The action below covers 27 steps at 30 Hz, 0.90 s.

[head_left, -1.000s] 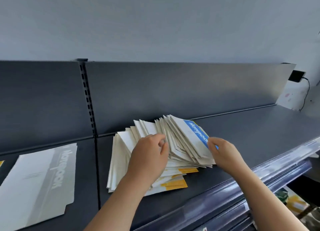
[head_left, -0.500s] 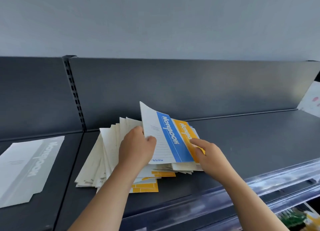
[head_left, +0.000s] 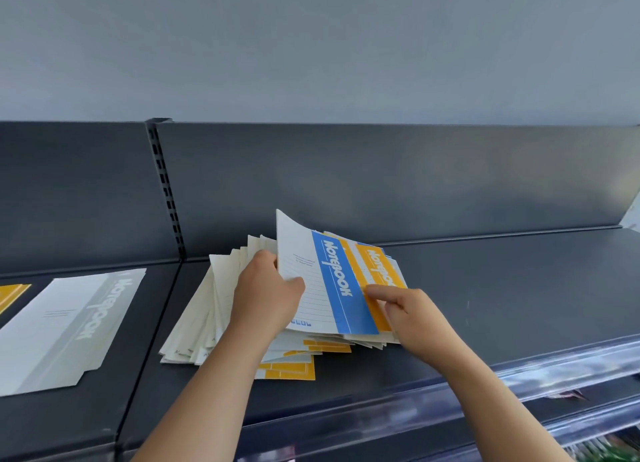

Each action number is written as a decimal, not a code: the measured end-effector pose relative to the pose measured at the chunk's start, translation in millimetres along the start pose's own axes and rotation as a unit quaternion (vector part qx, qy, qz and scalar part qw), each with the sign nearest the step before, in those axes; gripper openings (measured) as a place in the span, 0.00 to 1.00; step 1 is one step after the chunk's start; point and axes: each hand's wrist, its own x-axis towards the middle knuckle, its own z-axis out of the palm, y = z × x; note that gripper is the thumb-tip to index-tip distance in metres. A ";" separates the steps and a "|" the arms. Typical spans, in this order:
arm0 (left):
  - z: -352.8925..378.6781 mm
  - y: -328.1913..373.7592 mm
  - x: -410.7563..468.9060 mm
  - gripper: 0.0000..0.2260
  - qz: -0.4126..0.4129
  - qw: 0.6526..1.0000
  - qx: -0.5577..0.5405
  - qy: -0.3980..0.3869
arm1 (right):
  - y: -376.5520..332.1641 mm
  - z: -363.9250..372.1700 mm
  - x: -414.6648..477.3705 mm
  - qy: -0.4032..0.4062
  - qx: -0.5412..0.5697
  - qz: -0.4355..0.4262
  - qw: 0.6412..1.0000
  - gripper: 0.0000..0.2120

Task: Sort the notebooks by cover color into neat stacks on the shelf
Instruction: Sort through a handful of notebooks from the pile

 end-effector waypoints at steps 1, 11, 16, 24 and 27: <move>0.0 -0.4 -0.2 0.07 -0.002 1.000 -0.005 0.001 | 4.4 -2.9 2.7 0.022 -0.010 0.017 1.000 0.18; -3.2 2.0 -7.1 0.04 -0.002 1.000 -0.021 0.010 | 9.9 2.1 4.6 -0.023 -0.035 0.026 0.999 0.19; -2.6 -0.2 -7.6 0.02 -0.007 1.000 -0.025 0.015 | -2.2 2.2 -2.9 -0.028 0.018 0.023 0.999 0.17; -3.9 -2.6 -19.1 0.07 -0.035 0.995 -0.087 0.026 | -15.7 8.1 -6.7 0.011 0.023 0.014 1.000 0.12; -14.2 -6.7 -23.4 0.08 -0.033 0.991 -0.125 0.041 | -26.2 9.3 -8.8 0.047 0.078 0.016 0.996 0.15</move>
